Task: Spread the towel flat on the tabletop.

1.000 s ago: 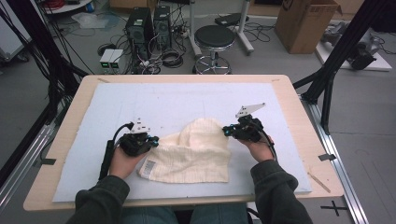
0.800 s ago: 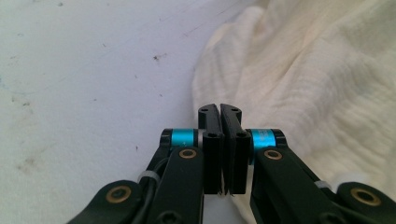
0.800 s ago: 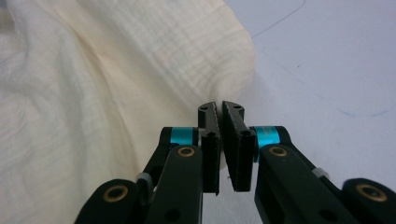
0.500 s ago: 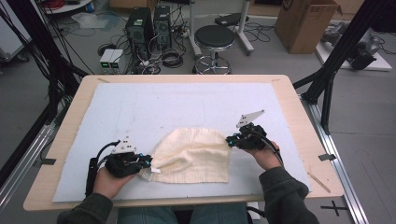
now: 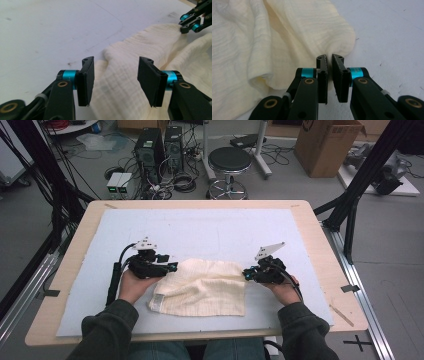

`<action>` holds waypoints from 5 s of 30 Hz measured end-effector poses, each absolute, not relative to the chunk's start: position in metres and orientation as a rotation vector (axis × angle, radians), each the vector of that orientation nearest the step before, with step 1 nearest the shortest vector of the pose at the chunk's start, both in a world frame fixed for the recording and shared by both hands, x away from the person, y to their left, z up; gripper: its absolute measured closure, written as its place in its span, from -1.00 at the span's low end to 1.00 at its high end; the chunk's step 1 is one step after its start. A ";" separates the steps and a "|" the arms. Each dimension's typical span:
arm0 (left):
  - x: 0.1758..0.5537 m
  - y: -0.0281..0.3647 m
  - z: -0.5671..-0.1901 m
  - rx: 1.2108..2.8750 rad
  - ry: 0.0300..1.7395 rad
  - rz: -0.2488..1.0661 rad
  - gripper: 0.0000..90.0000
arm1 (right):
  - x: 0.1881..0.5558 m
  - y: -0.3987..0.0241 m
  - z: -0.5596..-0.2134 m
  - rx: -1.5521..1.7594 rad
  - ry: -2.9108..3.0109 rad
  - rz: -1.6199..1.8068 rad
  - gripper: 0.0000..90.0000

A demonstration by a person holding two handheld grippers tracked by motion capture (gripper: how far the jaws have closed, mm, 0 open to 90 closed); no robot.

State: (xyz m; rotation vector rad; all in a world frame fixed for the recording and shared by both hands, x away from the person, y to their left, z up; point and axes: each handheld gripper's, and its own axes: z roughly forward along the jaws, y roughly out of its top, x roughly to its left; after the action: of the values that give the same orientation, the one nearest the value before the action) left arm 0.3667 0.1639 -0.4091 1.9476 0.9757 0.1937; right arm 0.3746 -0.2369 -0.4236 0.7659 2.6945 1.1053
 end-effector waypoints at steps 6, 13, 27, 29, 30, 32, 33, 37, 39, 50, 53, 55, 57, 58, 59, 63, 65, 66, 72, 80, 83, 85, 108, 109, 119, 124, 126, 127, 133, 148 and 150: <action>0.378 0.160 -0.428 2.088 0.987 0.101 0.80 | 0.379 -0.237 -0.424 0.761 2.679 1.140 0.85; 0.369 0.172 -0.405 1.897 1.061 0.340 0.92 | 0.384 -0.234 -0.414 0.782 2.593 1.220 0.86; 0.335 0.158 -0.431 2.164 0.885 0.147 0.39 | 0.385 -0.226 -0.433 0.807 2.653 1.122 0.84; 0.335 0.159 -0.431 2.153 0.874 0.089 0.31 | 0.384 -0.230 -0.434 0.819 2.649 1.130 0.84; 0.334 0.159 -0.430 2.154 0.863 0.079 0.25 | 0.383 -0.232 -0.433 0.823 2.652 1.128 0.84; 0.334 0.161 -0.428 2.139 0.852 0.077 0.24 | 0.381 -0.232 -0.432 0.817 2.653 1.127 0.84; 0.335 0.161 -0.428 2.115 0.861 0.068 0.24 | 0.381 -0.232 -0.432 0.817 2.653 1.127 0.84; 0.342 0.171 -0.421 2.056 0.878 0.053 0.37 | 0.379 -0.233 -0.434 0.814 2.647 1.131 0.84; 0.345 0.177 -0.416 2.007 0.888 0.048 0.51 | 0.379 -0.234 -0.435 0.815 2.647 1.138 0.84; 0.373 0.191 -0.413 1.899 1.063 0.170 0.78 | 0.377 -0.235 -0.435 0.805 2.648 1.134 0.83; 0.378 0.184 -0.422 1.942 1.087 0.148 0.80 | 0.377 -0.235 -0.436 0.801 2.647 1.141 0.82; 0.378 0.177 -0.427 2.017 1.072 0.152 0.72 | 0.377 -0.236 -0.437 0.813 2.644 1.148 0.79; 0.376 0.172 -0.430 2.096 1.043 0.162 0.69 | 0.377 -0.236 -0.437 0.810 2.648 1.147 0.77; 0.375 0.170 -0.432 2.132 1.040 0.171 0.65 | 0.378 -0.236 -0.437 0.812 2.646 1.153 0.74; 0.374 0.169 -0.433 2.157 1.025 0.185 0.61 | 0.377 -0.236 -0.436 0.817 2.642 1.161 0.69; 0.371 0.166 -0.433 2.171 1.003 0.216 0.54 | 0.379 -0.241 -0.428 0.842 2.568 1.253 0.56; 0.370 0.164 -0.432 2.185 0.993 0.241 0.55 | 0.383 -0.244 -0.427 0.890 2.542 1.290 0.48; 0.369 0.163 -0.432 2.188 0.994 0.258 0.57 | 0.386 -0.244 -0.428 0.913 2.534 1.298 0.41; 0.367 0.161 -0.433 2.199 0.987 0.307 0.72 | 0.397 -0.237 -0.441 0.981 2.574 1.236 0.31; 0.369 0.163 -0.429 2.161 0.993 0.369 0.95 | 0.395 -0.227 -0.434 0.834 2.628 1.214 0.81; 0.376 0.169 -0.422 2.095 1.034 0.412 0.95 | 0.398 -0.225 -0.422 0.809 2.604 1.204 0.83; 0.385 0.172 -0.418 2.028 1.074 0.435 0.96 | 0.404 -0.225 -0.414 0.805 2.586 1.195 0.85; 0.377 0.196 -0.398 1.849 1.021 0.452 0.32 | 0.416 -0.214 -0.378 0.833 2.508 1.239 0.17; 0.370 0.197 -0.397 1.847 0.998 0.445 0.30 | 0.409 -0.214 -0.376 0.804 2.493 1.263 0.18; 0.303 0.205 -0.404 1.928 0.829 0.377 0.24 | 0.351 -0.224 -0.392 0.655 2.544 1.372 0.12; 0.281 0.207 -0.418 1.952 0.779 0.320 0.20 | 0.333 -0.226 -0.408 0.614 2.604 1.368 0.11; 0.274 0.207 -0.423 1.974 0.755 0.298 0.17 | 0.325 -0.226 -0.414 0.587 2.622 1.372 0.11; 0.271 0.207 -0.425 1.986 0.749 0.292 0.15 | 0.322 -0.227 -0.416 0.579 2.630 1.372 0.11; 0.267 0.205 -0.434 2.080 0.707 0.234 0.13 | 0.311 -0.227 -0.433 0.556 2.716 1.314 0.17; 0.272 0.203 -0.443 2.159 0.713 0.225 0.73 | 0.311 -0.219 -0.441 0.514 2.771 1.178 0.56; 0.272 0.203 -0.444 2.153 0.718 0.220 0.82 | 0.313 -0.220 -0.441 0.505 2.769 1.176 0.64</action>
State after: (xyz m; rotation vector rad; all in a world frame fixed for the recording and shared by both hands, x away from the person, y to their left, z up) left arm 0.2724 0.2028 -0.4437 2.1532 0.7176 0.2202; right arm 0.3127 -0.2200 -0.4411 0.5051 2.7693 1.1760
